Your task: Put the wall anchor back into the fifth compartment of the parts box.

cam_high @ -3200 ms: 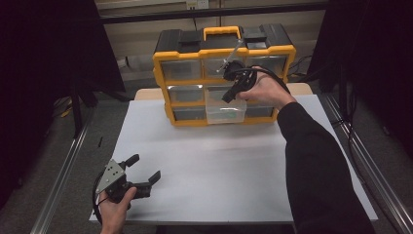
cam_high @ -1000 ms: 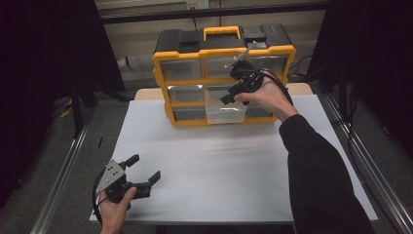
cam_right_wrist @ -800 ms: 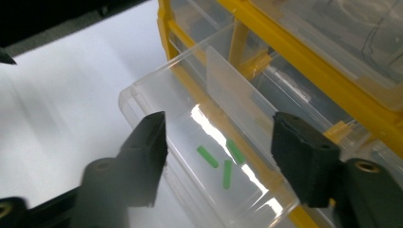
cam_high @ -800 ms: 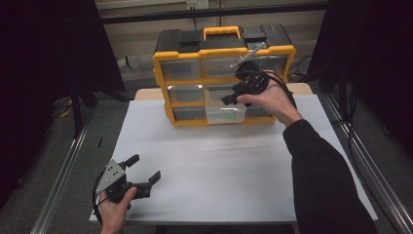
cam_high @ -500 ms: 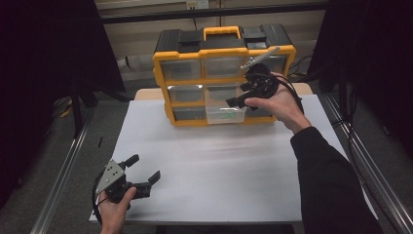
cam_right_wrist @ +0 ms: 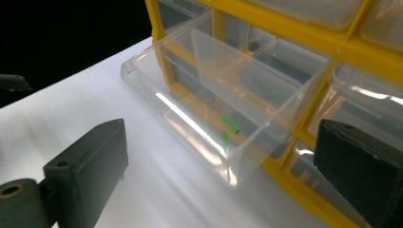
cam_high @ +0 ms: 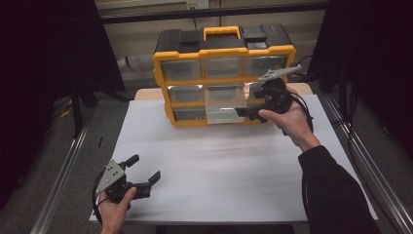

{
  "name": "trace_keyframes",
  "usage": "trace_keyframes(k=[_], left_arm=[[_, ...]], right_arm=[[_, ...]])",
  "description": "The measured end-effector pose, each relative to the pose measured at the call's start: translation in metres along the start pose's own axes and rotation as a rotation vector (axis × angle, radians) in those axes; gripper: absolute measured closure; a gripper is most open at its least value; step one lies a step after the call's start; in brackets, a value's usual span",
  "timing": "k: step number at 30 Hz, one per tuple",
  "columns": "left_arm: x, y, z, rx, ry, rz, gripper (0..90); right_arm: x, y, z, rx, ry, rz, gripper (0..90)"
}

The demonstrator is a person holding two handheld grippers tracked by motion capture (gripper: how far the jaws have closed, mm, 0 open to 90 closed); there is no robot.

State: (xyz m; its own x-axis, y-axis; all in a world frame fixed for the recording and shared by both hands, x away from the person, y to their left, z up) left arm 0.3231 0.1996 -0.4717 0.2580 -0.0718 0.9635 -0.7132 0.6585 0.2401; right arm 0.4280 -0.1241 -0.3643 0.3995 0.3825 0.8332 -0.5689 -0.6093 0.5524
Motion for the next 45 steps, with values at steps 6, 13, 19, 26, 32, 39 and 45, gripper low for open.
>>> trace_keyframes(k=[6,13,19,26,32,39,45], left_arm=[[0.0,0.0,0.0,0.0,-0.001,0.0,3.3],[0.0,0.0,0.001,0.002,0.016,0.006,3.4],[0.0,0.001,-0.002,0.002,0.008,0.0,3.3],[0.001,0.003,-0.002,0.008,0.028,0.011,3.3],[0.001,0.004,-0.002,0.006,0.025,0.011,3.2],[0.001,0.005,-0.004,0.012,0.031,0.011,3.0],[-0.001,0.005,-0.006,0.013,0.029,0.005,2.7]], right_arm=[[-0.022,0.004,0.002,-0.028,-0.015,0.027,1.6],[-0.045,0.009,0.003,-0.054,-0.065,0.081,1.5],[-0.067,0.01,-0.004,-0.069,-0.056,0.093,1.6],[-0.095,0.017,0.0,-0.144,-0.07,0.109,2.3],[-0.112,0.026,-0.001,-0.181,-0.083,0.143,2.4],[-0.128,0.037,-0.003,-0.214,-0.093,0.169,2.5],[-0.146,0.044,-0.007,-0.241,-0.1,0.197,3.9]])
Point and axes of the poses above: each handheld gripper's, and its own axes: y roughly backward along the jaws, x roughly out of its top, z roughly to its right, the point moved 10 cm from there along -y, roughly forward along the jaws, and after that the axes turned 5 degrees about y, right-handed, at the moved point
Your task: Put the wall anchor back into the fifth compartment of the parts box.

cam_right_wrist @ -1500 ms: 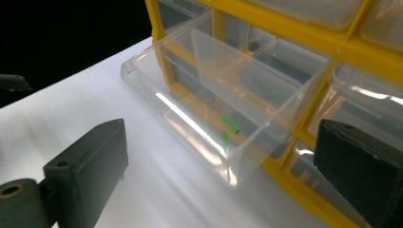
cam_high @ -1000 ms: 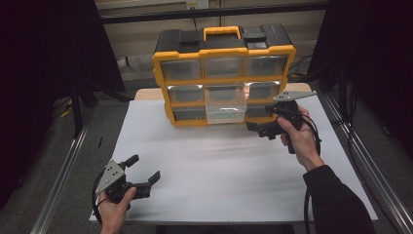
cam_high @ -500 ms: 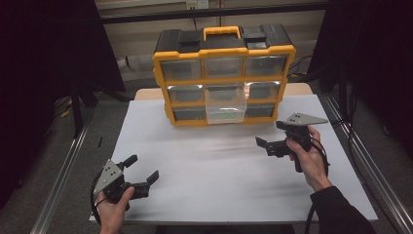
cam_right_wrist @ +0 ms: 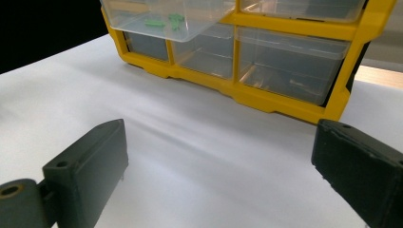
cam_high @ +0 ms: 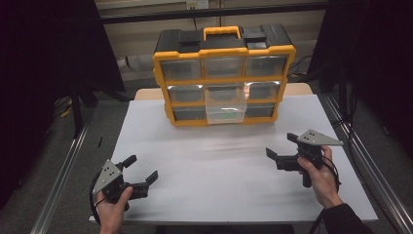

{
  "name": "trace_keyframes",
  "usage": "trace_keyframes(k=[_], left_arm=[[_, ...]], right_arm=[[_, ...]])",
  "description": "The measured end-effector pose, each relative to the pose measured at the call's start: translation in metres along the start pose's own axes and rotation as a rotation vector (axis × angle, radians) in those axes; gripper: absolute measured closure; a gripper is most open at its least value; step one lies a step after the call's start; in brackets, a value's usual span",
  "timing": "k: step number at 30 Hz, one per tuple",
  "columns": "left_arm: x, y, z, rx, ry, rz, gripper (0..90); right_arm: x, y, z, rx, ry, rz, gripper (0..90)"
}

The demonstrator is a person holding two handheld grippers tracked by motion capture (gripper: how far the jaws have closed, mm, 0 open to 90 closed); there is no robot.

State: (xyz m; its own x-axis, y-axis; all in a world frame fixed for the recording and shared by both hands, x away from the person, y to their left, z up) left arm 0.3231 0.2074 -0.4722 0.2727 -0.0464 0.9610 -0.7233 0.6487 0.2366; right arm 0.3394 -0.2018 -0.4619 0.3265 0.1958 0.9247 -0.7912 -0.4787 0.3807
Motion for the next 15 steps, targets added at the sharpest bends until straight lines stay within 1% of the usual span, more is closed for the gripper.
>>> trace_keyframes(k=[2,3,5,6,8,9,10,11,12,15], left_arm=[[0.0,0.0,-0.001,-0.006,0.001,0.007,2.7],[0.0,0.001,0.0,-0.002,0.014,0.007,2.5],[0.0,0.001,-0.001,-0.001,0.014,0.005,2.4],[-0.001,0.001,-0.002,0.002,0.016,0.002,2.4],[0.0,0.002,-0.001,-0.004,0.021,0.009,2.4],[0.0,0.002,-0.001,-0.004,0.016,0.01,2.3],[0.001,0.001,0.0,-0.003,0.03,0.019,2.3],[0.0,0.002,-0.001,0.001,0.012,0.007,2.3],[0.0,0.003,-0.001,-0.001,0.011,0.007,2.3],[-0.001,0.003,-0.001,0.005,0.006,0.006,2.1]], right_arm=[[-0.004,0.003,0.0,-0.002,-0.012,0.008,3.8],[-0.005,0.004,0.001,-0.011,-0.013,0.014,3.8],[-0.007,0.006,0.001,-0.015,-0.017,0.022,3.4],[-0.009,0.007,0.002,-0.022,-0.01,0.018,2.9],[-0.012,0.009,0.0,-0.021,-0.019,0.031,2.9],[-0.015,0.01,0.0,-0.024,-0.016,0.026,3.0],[-0.018,0.012,-0.001,-0.033,-0.012,0.026,3.0],[-0.02,0.014,-0.001,-0.032,-0.002,0.025,3.0],[-0.023,0.016,-0.002,-0.029,-0.012,0.025,2.9],[-0.028,0.026,-0.001,-0.037,-0.011,0.033,2.8]])
Point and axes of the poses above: each handheld gripper's, and its own axes: y roughly backward along the jaws, x roughly out of its top, z roughly to its right, the point moved 10 cm from there along -y, roughly forward along the jaws, and after that the axes turned 5 degrees about y, right-handed, at the moved point
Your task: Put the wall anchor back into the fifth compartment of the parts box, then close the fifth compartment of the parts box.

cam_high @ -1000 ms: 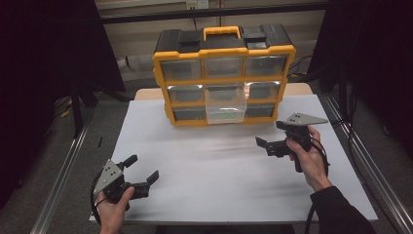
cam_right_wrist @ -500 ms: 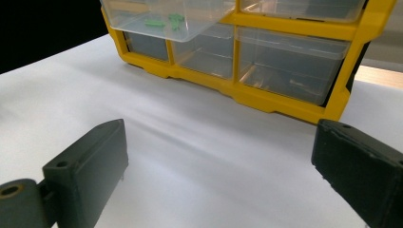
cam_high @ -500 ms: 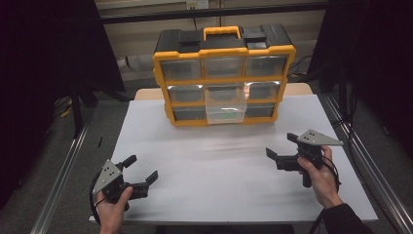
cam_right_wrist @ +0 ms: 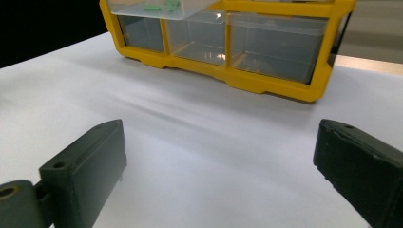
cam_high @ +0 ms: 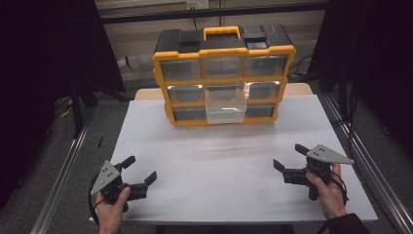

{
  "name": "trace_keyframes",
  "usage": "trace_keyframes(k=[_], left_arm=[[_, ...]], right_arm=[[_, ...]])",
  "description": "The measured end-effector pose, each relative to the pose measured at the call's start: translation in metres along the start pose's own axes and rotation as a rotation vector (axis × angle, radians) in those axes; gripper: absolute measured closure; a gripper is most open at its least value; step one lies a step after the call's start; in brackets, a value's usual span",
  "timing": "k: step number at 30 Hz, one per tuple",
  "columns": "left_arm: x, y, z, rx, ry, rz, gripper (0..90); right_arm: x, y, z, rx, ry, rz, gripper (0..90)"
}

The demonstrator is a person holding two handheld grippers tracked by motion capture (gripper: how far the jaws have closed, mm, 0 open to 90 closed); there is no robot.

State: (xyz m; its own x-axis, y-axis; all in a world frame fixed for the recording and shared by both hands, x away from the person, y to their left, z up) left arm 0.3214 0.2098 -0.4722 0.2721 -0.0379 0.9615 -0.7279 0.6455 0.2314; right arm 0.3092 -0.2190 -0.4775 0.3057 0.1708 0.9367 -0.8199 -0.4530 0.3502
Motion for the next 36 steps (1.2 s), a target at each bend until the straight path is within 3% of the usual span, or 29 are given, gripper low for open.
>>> trace_keyframes(k=[5,8,10,22,31,32,36], left_arm=[[0.001,0.0,0.002,-0.007,0.005,0.006,2.1],[0.001,-0.001,0.003,-0.014,0.011,0.01,2.1],[0.001,-0.001,0.003,-0.013,0.002,0.002,2.1],[-0.001,-0.002,0.001,-0.014,0.001,-0.009,2.2],[-0.002,-0.001,0.003,-0.021,-0.01,-0.01,2.2],[-0.001,-0.001,0.004,-0.016,0.01,0.0,2.2],[0.0,-0.001,0.004,-0.011,-0.017,-0.008,2.2]], right_arm=[[-0.008,0.011,0.005,-0.027,-0.023,0.003,2.8],[-0.01,0.014,0.005,-0.021,-0.032,0.006,2.6],[-0.008,0.013,0.007,-0.016,-0.068,0.022,2.7],[-0.006,0.003,-0.005,0.03,-0.056,0.026,2.2],[0.001,-0.003,-0.02,0.057,-0.012,0.052,1.2],[0.001,-0.004,-0.02,0.049,-0.004,0.052,1.3],[0.003,-0.004,-0.026,0.068,0.001,0.054,2.1]])
Point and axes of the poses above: each handheld gripper's, and its own axes: y roughly backward along the jaws, x roughly out of its top, z roughly to its right, the point moved 10 cm from there along -y, roughly forward along the jaws, and after that the axes turned 5 degrees about y, right-handed, at the moved point
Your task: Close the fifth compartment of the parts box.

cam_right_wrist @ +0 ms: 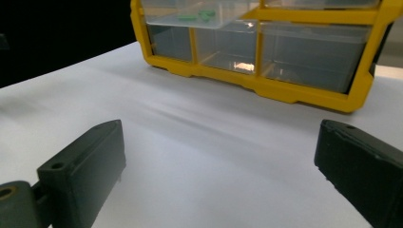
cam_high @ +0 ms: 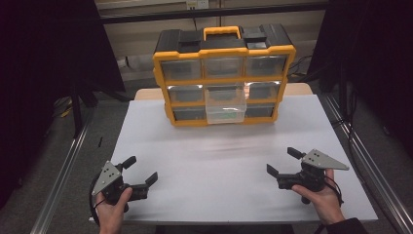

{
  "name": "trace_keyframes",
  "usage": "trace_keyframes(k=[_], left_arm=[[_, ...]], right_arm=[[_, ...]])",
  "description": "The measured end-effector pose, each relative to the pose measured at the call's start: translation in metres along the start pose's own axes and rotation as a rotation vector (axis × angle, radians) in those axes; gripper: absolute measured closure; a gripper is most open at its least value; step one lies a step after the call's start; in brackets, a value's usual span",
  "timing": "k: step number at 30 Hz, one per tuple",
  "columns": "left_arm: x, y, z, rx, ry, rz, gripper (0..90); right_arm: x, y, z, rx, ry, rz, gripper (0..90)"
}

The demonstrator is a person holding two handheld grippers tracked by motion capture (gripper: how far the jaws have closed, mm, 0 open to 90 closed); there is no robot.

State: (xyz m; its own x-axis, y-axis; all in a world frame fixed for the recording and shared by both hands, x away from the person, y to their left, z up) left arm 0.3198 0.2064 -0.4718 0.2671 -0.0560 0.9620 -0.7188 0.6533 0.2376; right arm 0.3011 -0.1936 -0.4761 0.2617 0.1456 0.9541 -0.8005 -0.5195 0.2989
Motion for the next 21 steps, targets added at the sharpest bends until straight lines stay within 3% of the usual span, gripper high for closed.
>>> trace_keyframes(k=[4,11,21], left_arm=[[-0.001,-0.002,0.004,-0.014,0.002,-0.004,2.2],[-0.001,0.0,0.001,-0.002,0.01,-0.001,2.2],[-0.002,-0.002,0.002,-0.008,-0.002,-0.009,2.5]], right_arm=[[0.006,0.0,-0.009,0.022,0.017,0.023,2.2],[0.016,-0.005,-0.024,0.077,0.029,0.043,2.1],[0.022,-0.015,-0.034,0.104,0.041,0.047,4.3]])
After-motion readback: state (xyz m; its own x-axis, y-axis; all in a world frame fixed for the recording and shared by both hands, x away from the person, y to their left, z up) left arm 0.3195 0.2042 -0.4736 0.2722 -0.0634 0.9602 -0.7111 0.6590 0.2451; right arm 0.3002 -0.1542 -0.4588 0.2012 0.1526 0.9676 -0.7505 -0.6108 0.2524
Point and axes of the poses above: each handheld gripper's, and its own axes: y roughly backward along the jaws, x roughly out of its top, z roughly to its right, the point moved 10 cm from there along -y, roughly forward along the jaws, and after that the axes turned 5 degrees about y, right-handed, at the moved point
